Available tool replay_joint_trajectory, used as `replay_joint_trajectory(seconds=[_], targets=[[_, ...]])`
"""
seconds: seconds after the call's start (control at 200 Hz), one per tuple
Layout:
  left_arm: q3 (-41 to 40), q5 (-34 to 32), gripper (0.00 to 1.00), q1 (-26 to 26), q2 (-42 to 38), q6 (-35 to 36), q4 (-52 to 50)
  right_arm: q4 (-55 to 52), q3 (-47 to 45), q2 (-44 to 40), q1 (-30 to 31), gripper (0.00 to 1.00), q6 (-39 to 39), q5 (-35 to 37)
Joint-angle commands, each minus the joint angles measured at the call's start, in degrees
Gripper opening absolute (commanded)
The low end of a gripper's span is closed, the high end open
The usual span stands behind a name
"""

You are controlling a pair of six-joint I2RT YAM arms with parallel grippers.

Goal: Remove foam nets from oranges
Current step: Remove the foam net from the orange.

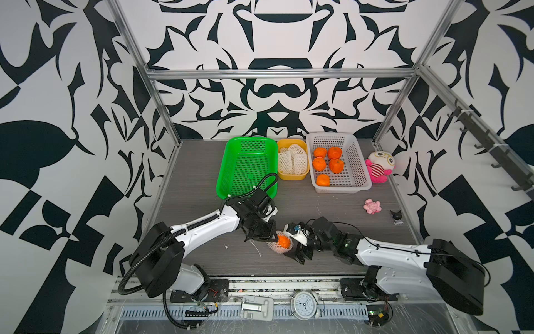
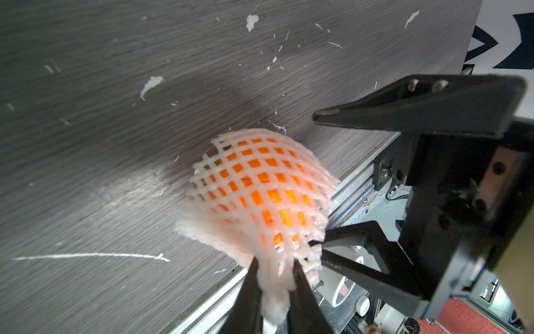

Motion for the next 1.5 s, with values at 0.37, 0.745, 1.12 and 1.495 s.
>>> replay_joint_trajectory(seconds=[0.37, 0.745, 1.12, 1.495], targets=[[0.52, 2.03, 0.18, -0.15, 0.09, -0.41, -0.04, 2.66, 4.76, 4.95, 0.48, 0.63, -0.81, 0.74], [1.23, 1.14, 0.18, -0.06, 0.29, 0.36, -1.04, -2.05, 6.65, 2.54, 0.52, 0.32, -0.19, -1.35], [1.57, 0.01, 0.18, 0.07, -0.95, 0.65, -2.02, -6.32, 8.61, -0.59, 0.61, 0.21, 0.15, -1.04], [1.89, 0.48, 0.18, 0.29, -1.78, 0.00, -1.40, -7.85, 9.62, -2.32, 0.81, 0.17, 0.45, -0.56]])
